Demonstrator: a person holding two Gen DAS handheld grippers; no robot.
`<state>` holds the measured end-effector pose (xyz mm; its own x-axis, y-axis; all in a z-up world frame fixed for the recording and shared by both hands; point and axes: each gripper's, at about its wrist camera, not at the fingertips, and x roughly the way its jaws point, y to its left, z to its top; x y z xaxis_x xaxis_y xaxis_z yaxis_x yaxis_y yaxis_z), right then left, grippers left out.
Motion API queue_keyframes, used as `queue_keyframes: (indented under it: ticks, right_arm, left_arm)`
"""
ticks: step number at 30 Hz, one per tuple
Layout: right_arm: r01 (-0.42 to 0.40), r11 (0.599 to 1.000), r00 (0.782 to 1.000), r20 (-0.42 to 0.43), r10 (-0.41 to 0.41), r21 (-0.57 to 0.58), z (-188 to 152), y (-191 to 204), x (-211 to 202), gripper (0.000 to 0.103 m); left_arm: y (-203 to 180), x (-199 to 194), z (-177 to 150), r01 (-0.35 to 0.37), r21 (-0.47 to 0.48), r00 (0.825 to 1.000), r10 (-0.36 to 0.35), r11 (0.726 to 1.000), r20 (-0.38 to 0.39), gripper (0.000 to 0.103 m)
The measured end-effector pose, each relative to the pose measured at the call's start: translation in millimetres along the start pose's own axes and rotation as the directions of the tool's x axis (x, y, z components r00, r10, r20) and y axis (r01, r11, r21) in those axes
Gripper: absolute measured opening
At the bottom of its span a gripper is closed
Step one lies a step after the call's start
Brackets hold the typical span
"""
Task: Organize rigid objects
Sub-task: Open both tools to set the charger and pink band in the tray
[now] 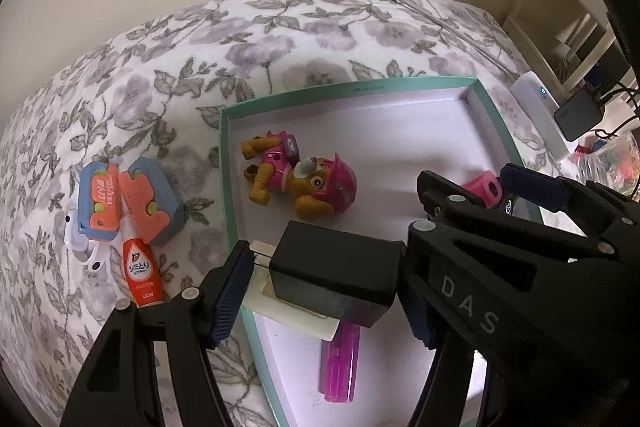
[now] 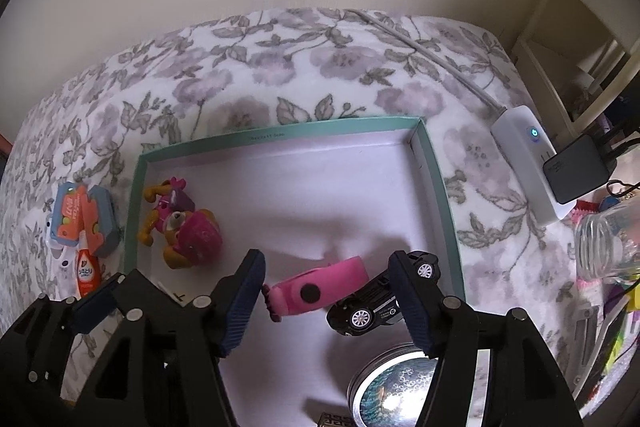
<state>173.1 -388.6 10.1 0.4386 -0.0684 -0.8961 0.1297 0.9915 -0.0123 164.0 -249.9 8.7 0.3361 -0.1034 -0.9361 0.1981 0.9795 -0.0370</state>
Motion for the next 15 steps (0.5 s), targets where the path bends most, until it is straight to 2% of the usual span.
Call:
queue_keyframes:
  ticks: [1,3,4,15]
  right_arm:
    - [0.0,1.0,1.0,0.005,0.0,0.002,0.2,-0.4,-1.7,0.068]
    - [0.0,1.0,1.0,0.019,0.0,0.007,1.6,-1.3,-5.6,0.068]
    - [0.0,1.0,1.0,0.027,0.0,0.011,2.2,-1.9,-7.8,0.069]
    - [-0.002,0.999,0.997,0.071,-0.002,0.047,5.1,-10.1,-20.7,0.069]
  left_arm:
    - [0.7,-1.0,0.4,0.001,-0.002,1.0,-0.001,1.0,0.002,0.071]
    - [2.0,-3.3,1.6,0.003,-0.006,1.0,-0.003,1.0,0.009,0.083]
    - [3.0,-5.5,2.2,0.006,-0.009,1.0,-0.006,1.0,0.017,0.085]
    - [21.4,-14.6,9.2,0.013,-0.062,0.999,-0.011,0.998,0.032,0.085]
